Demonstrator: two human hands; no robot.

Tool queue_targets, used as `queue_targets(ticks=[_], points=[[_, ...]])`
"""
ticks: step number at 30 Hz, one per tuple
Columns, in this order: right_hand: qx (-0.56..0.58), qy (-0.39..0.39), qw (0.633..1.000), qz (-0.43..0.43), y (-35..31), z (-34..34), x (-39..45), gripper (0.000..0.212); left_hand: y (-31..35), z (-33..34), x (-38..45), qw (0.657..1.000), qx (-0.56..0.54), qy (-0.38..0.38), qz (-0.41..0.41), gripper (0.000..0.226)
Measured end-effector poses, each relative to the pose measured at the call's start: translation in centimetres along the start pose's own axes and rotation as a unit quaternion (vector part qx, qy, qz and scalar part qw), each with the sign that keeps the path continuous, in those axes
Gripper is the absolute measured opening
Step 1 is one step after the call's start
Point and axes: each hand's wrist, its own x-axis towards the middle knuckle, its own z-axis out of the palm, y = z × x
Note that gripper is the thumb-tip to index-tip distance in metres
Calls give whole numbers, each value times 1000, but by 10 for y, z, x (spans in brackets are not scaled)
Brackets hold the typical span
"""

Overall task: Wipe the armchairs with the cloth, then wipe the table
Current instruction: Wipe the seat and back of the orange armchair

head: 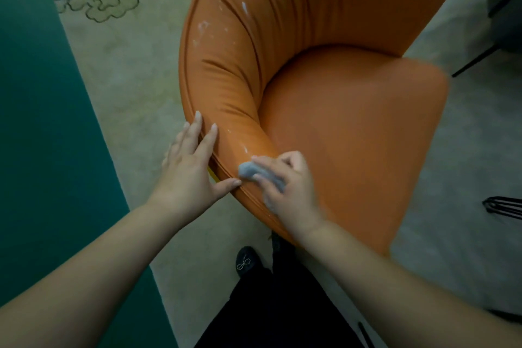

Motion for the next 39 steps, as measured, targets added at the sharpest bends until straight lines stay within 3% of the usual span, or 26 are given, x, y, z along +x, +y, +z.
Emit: queue_targets(ticks=[3, 6, 9, 13, 16, 20, 26, 29, 34, 39], points=[[-10, -26, 997, -68, -15, 20, 33, 34, -2, -2, 2, 999, -30, -3, -14, 113], [8, 13, 1000, 10, -8, 21, 79, 32, -5, -3, 5, 998, -62, 3, -32, 116], [15, 37, 994, 106, 15, 8, 71, 32, -8, -6, 10, 995, -88, -1, -48, 118], [63, 1, 998, 8, 1, 13, 34, 35, -10, -4, 18, 991, -120, 5, -58, 120], [27, -14, 997, -65, -14, 27, 72, 34, -10, -3, 22, 991, -121, 9, -58, 119], [38, 9, 998, -40, -12, 31, 112, 34, -12, -5, 29, 992, -111, 9, -60, 119], [37, 15, 997, -61, 0, 25, 68, 37, -26, -22, 57, 991, -123, -1, -51, 115], [20, 23, 997, -65, -13, 38, 110, 34, -38, -31, 76, 991, -126, -14, -38, 116], [44, 91, 995, -1, -36, 60, 192, 31, -56, -47, 107, 992, -123, -25, 6, 121], [44, 134, 990, 16, -27, 64, 134, 35, -70, -64, 136, 985, -155, -47, 55, 124]])
